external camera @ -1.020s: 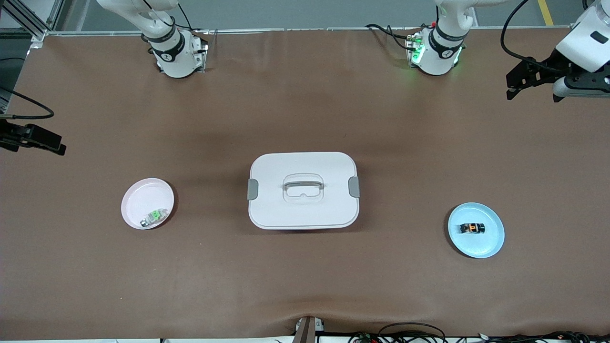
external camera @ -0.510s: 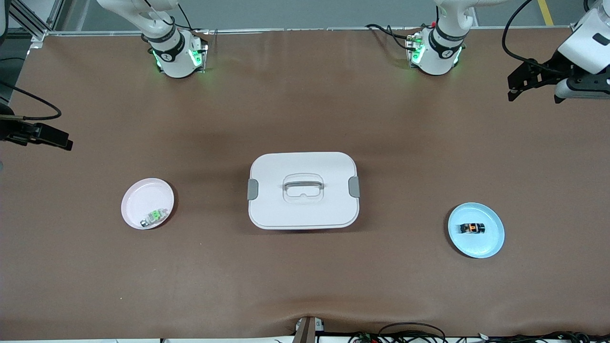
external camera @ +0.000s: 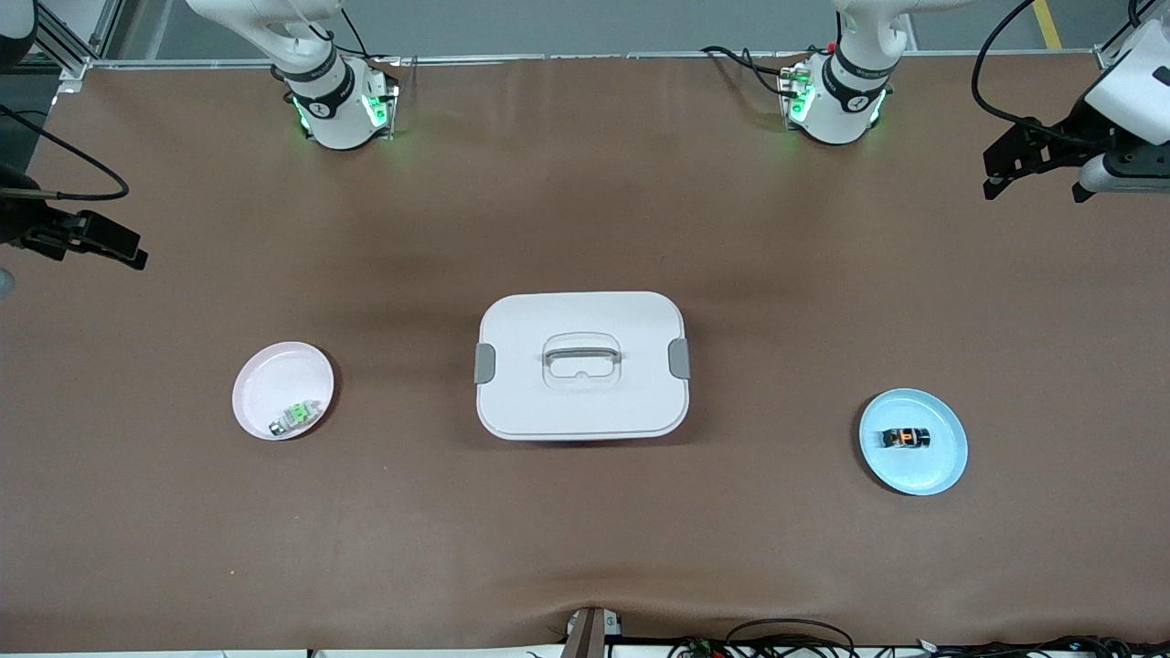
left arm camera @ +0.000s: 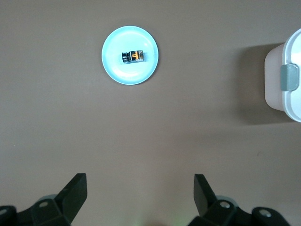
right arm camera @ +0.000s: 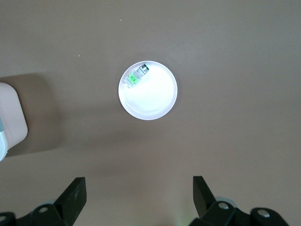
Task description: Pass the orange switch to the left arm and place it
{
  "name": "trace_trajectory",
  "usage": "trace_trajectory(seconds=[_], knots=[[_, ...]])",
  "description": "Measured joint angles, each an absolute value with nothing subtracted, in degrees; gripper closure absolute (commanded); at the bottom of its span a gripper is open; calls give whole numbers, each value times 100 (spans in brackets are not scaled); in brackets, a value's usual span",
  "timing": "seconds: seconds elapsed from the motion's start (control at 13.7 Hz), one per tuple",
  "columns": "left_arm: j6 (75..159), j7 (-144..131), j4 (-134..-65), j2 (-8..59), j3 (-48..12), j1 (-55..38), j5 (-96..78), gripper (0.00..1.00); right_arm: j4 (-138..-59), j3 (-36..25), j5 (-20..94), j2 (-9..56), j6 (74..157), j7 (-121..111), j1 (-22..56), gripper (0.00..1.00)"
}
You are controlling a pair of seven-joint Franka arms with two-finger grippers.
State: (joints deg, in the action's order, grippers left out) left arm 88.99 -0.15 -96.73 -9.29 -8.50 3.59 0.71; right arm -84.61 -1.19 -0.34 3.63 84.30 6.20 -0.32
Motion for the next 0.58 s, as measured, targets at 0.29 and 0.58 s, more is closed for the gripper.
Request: trace_trajectory(seconds=[0.29,0.58], knots=[[8899,-12,-9674,-929,-844,477,71,0,-8534,-101,8,310,8438,620,-76,0],[8897,-26,-9675,-929,-839,498,71,0,-8478,-69,10,253,8398,620,-76,0]])
